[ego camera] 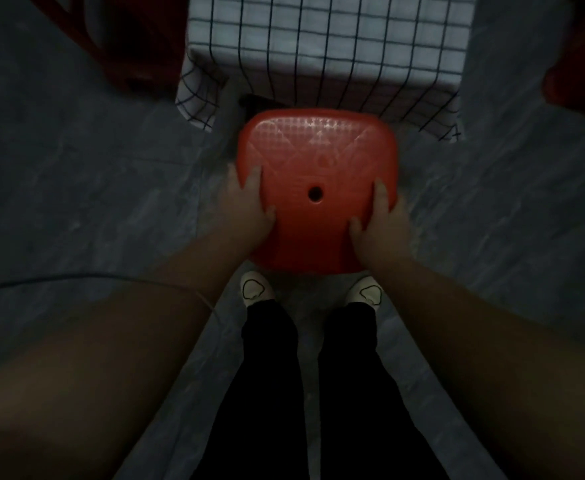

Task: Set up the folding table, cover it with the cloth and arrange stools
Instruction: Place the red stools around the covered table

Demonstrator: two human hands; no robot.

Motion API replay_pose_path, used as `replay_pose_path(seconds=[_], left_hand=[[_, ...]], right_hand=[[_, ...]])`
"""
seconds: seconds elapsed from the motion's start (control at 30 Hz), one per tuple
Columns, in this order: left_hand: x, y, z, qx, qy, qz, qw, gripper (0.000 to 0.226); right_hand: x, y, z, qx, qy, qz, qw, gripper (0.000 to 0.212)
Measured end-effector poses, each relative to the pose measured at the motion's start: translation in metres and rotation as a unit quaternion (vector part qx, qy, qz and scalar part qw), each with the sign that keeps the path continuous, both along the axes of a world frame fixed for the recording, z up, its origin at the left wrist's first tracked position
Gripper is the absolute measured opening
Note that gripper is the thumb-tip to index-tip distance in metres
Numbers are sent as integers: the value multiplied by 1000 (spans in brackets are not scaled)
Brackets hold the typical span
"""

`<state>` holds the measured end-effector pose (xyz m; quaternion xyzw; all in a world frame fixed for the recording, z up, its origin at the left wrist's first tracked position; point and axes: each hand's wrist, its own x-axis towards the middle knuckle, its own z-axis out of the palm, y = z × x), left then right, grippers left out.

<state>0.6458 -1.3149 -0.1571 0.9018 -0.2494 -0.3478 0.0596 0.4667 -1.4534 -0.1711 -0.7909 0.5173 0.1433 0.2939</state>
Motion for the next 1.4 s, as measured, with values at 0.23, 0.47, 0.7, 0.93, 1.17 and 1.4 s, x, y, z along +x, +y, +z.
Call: replay_pose_path(seconds=[0.23,0.47,0.7,0.93,1.17,1.4], left_hand=[[12,-1,124,-32,-18,-43,998,65],[12,20,297,-107,-59,-112,986,75],[17,29,432,-143,-149,-131,970,68],[-16,-17,475,-177,-201,-224,937,71],[-98,-106,481,-185,-190,-268,926,66],[-224,-240,479,-161,-198,-332,908,70]], right_hand=[[21,-5,124,-11,17,120,993,65],[32,21,306,-95,-54,168,980,69],[17,31,432,-169,-107,162,966,68],[-15,-10,492,-252,-109,115,955,69],[-104,-78,493,-249,-99,58,962,68],[-247,-178,492,-233,-95,-7,968,67]])
